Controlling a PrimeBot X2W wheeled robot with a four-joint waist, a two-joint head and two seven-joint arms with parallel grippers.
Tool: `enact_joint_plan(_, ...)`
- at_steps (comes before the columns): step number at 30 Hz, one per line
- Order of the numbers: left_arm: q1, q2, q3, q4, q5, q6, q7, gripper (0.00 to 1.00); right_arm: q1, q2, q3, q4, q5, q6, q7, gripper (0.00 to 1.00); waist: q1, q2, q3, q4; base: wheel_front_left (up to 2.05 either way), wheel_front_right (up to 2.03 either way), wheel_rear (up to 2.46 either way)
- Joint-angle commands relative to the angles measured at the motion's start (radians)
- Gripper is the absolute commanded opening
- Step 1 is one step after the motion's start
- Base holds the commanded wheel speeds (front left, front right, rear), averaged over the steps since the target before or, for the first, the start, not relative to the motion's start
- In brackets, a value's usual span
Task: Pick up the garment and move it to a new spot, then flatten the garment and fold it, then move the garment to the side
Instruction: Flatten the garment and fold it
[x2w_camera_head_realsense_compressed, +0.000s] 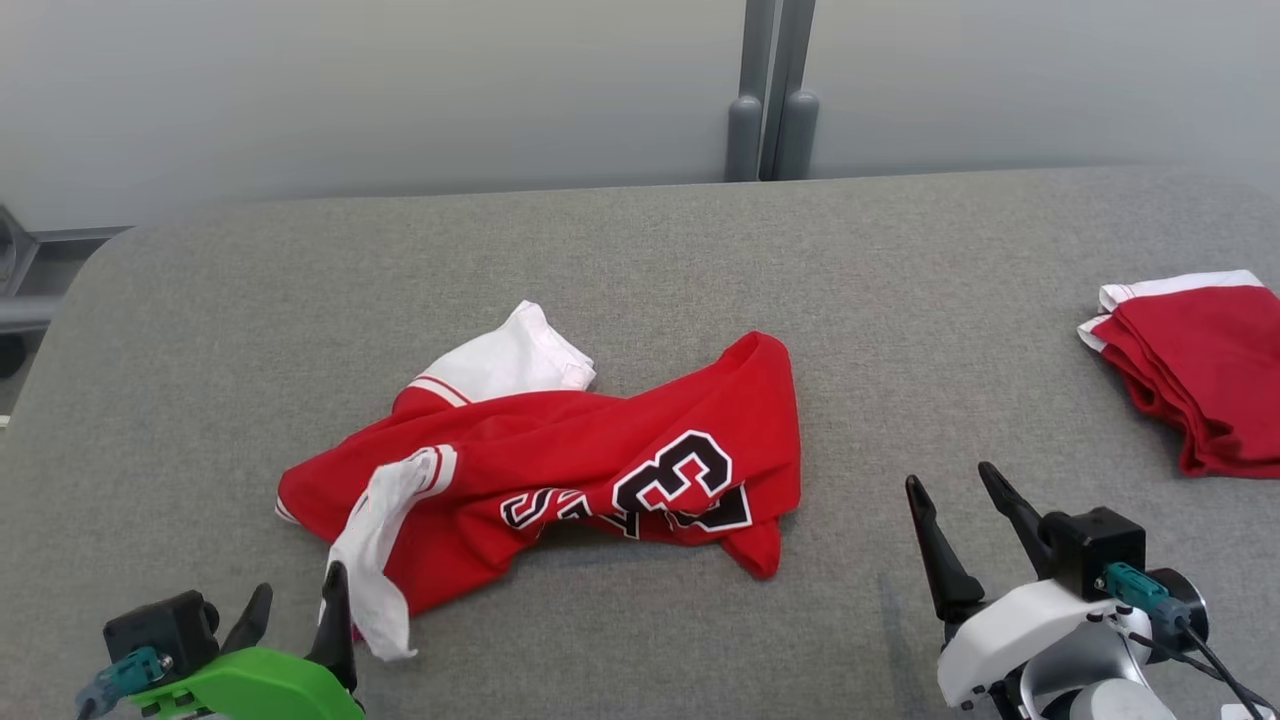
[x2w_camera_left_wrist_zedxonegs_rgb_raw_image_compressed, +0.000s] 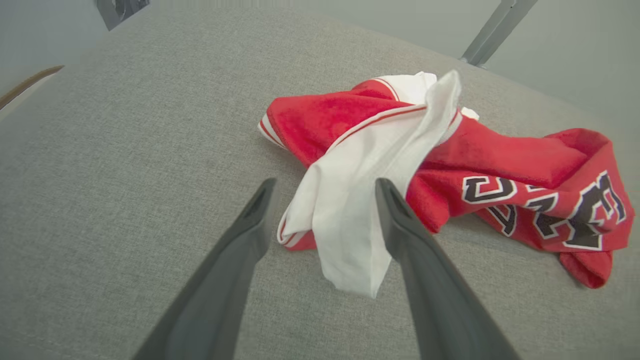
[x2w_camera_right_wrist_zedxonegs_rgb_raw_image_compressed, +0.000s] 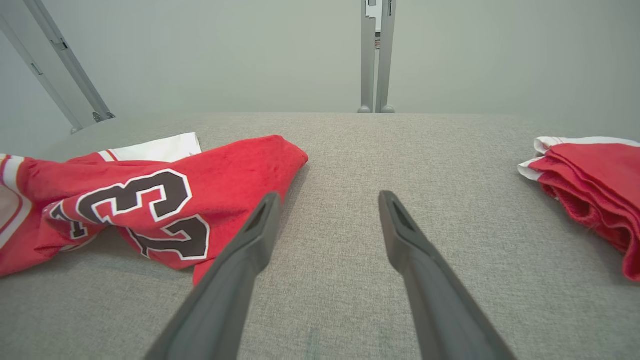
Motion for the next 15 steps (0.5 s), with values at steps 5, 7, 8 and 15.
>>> enact_joint_plan(5, -0.020, 0.050, -0.028, -0.031, 0.057, -0.106, -0.039, 1.00, -0.001, -0.001, -0.010, -0.004, -0.040, -0.001, 0.033, 1.00, 0.0000, 0.0000, -0.024, 0.029, 0.00, 0.00, 0.00)
enact_joint_plan(7, -0.047, 0.061, -0.054, -0.035, 0.086, -0.159, -0.052, 1.00, -0.016, -0.002, -0.008, 0.000, -0.053, -0.001, 0.053, 1.00, 0.0000, 0.0000, -0.031, 0.039, 0.00, 0.00, 0.00)
enact_joint_plan(8, -0.058, 0.059, -0.068, -0.036, 0.102, -0.190, -0.060, 1.00, -0.025, -0.006, -0.007, 0.002, -0.053, -0.001, 0.065, 1.00, 0.0000, 0.0000, -0.034, 0.046, 0.00, 0.00, 0.00)
enact_joint_plan(15, -0.128, 0.009, -0.150, 0.027, 0.234, -0.354, -0.146, 1.00, -0.143, -0.086, 0.023, 0.073, 0.022, -0.001, 0.209, 1.00, 0.0000, 0.0000, -0.044, 0.104, 0.00, 0.00, 0.00)
